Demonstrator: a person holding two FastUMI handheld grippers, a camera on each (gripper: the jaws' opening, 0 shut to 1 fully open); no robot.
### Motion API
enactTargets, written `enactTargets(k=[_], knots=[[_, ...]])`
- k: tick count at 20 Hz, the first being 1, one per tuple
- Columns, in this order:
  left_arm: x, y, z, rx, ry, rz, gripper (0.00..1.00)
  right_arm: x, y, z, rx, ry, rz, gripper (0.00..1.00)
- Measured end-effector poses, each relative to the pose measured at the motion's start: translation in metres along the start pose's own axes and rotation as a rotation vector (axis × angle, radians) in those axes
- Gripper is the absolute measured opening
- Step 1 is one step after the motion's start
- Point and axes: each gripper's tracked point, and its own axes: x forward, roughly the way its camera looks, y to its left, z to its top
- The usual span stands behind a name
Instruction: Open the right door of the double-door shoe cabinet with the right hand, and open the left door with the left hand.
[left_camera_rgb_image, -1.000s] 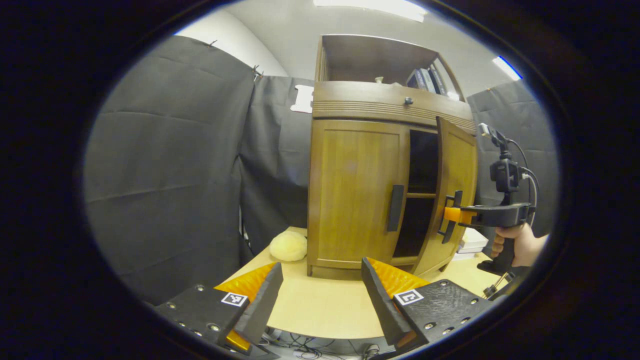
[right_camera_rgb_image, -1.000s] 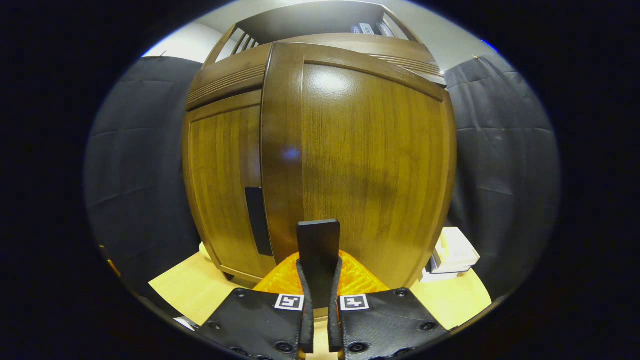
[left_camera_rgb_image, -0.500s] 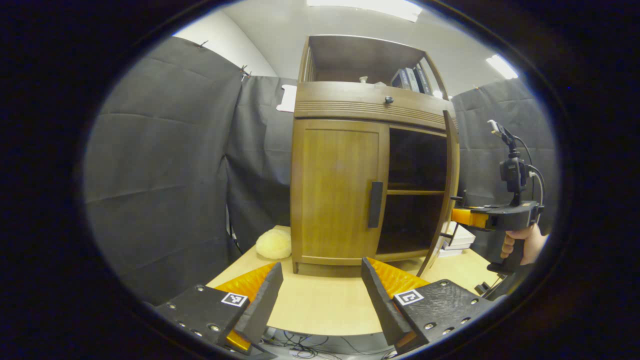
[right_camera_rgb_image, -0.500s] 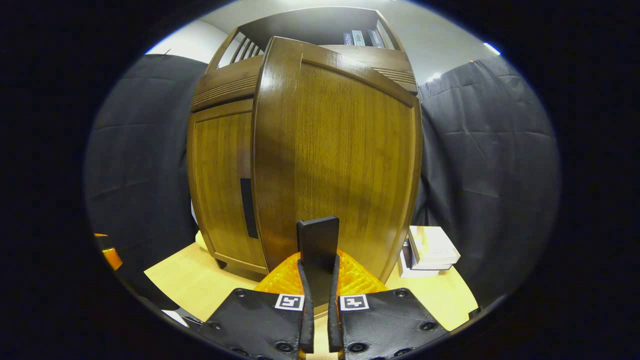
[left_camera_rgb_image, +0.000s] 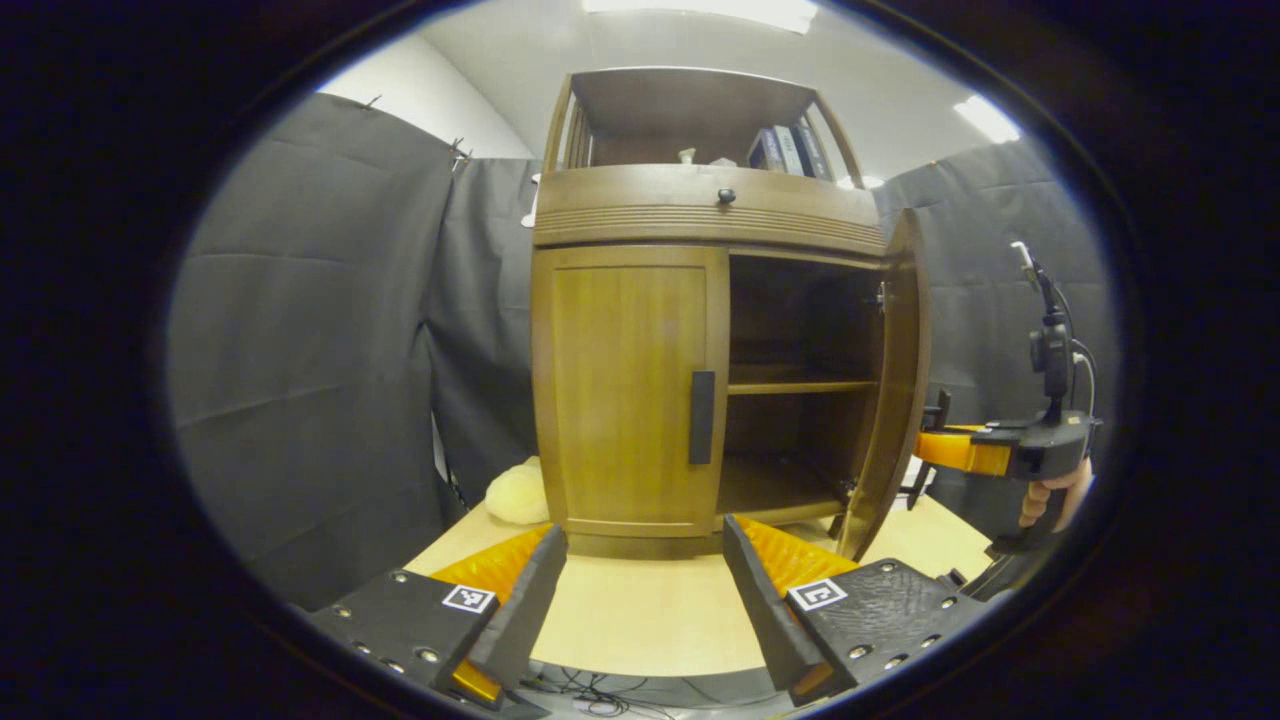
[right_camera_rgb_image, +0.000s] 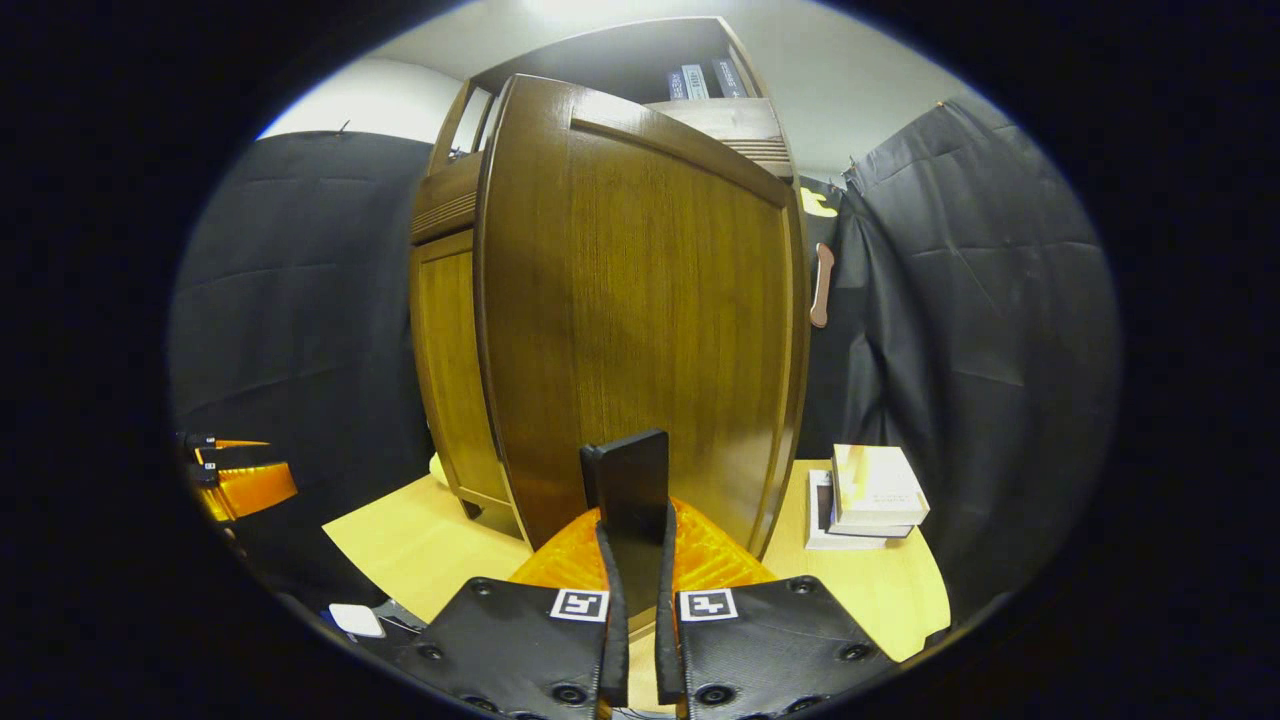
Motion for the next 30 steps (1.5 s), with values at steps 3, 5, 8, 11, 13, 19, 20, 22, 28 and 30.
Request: enactTargets(k=[3,5,8,11,13,19,20,22,28,30], knots=[[0.004,-0.002,0.001,0.004,0.005,-0.002,0.92,-0.008,-0.01,-0.002,0.025,0.005,0.021,0.12],[0.004,-0.003,0.004,0.009,0.003,-0.009,0.92,-0.013,-0.017,-0.002,0.02,0.006,0.041,0.12],[0.005,-0.004,0.004,0.016,-0.003,-0.002,0.92,-0.018,-0.025,-0.004,0.016,0.011,0.082,0.09],[-0.004,-0.009,0.001,0.013,-0.01,0.028,0.92,-0.024,-0.035,-0.004,0.007,0.005,0.085,0.12],[-0.007,-0.009,-0.002,0.005,-0.012,0.047,0.92,-0.025,-0.041,-0.005,0.007,0.004,0.091,0.12],[-0.012,-0.012,-0.007,0.01,-0.006,0.106,0.92,-0.029,-0.06,-0.004,-0.008,-0.004,0.116,0.12],[-0.014,-0.013,-0.008,0.01,-0.004,0.118,0.92,-0.029,-0.062,-0.005,-0.006,-0.007,0.118,0.12],[-0.022,-0.018,-0.011,0.001,0.0,0.138,0.92,-0.03,-0.067,-0.003,-0.005,-0.013,0.121,0.12],[-0.051,-0.03,-0.014,0.005,0.006,0.197,0.92,-0.029,-0.092,-0.004,0.006,-0.027,0.101,0.08],[-0.058,-0.033,-0.016,0.004,0.007,0.206,0.92,-0.03,-0.092,-0.003,0.034,-0.029,0.106,0.08]])
